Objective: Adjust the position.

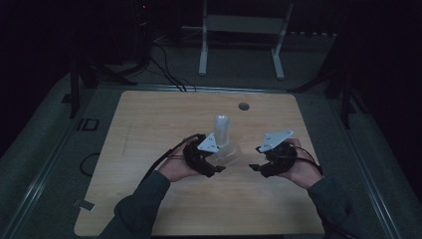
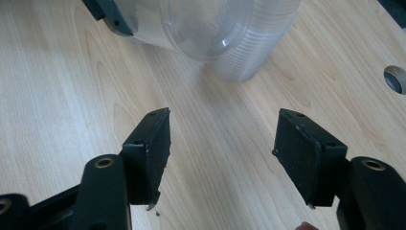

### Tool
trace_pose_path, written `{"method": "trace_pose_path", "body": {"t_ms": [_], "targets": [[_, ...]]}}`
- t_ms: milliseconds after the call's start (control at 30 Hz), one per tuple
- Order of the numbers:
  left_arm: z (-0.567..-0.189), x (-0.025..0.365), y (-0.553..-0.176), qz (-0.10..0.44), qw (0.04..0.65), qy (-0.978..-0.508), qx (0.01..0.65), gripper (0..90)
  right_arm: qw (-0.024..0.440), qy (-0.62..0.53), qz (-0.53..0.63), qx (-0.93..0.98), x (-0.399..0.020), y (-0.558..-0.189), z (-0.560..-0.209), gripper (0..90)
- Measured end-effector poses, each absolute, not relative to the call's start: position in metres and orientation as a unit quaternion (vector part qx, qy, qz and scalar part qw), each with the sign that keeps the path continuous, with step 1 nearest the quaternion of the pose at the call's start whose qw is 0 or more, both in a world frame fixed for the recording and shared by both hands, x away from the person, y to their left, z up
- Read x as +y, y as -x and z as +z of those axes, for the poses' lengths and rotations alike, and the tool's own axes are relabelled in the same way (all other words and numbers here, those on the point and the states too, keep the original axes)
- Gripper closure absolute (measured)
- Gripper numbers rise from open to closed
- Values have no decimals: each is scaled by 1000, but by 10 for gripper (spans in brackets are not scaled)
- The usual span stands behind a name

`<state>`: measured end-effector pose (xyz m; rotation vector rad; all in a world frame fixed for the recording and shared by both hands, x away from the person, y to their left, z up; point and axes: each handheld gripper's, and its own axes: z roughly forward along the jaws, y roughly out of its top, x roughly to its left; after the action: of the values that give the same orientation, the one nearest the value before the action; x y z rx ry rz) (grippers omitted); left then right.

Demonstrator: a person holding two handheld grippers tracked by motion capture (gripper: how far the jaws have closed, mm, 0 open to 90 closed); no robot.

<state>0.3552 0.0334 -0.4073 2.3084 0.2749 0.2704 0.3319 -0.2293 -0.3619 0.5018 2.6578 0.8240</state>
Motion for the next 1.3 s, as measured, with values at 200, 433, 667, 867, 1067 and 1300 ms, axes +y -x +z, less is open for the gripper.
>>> {"method": "trace_pose_path", "body": {"t_ms": [200, 433, 667, 867, 1067, 1300], "targets": [[-411, 31, -354, 104, 375, -916, 100, 295, 157, -163, 272, 935, -226, -332, -359, 371], [-413, 26, -352, 109, 357, -923, 90, 295, 148, -150, 247, 946, -221, -333, -360, 369], [-417, 19, -348, 113, 336, -932, 74, 294, 138, -138, 230, 953, -216, -332, -362, 370], [-418, 15, -346, 112, 325, -937, 66, 295, 130, -127, 213, 960, -211, -332, -365, 369], [-419, 12, -344, 113, 314, -941, 56, 295, 122, -114, 191, 967, -205, -331, -368, 369], [-421, 8, -342, 109, 301, -946, 46, 296, 117, -97, 173, 973, -198, -330, -370, 361]]}}
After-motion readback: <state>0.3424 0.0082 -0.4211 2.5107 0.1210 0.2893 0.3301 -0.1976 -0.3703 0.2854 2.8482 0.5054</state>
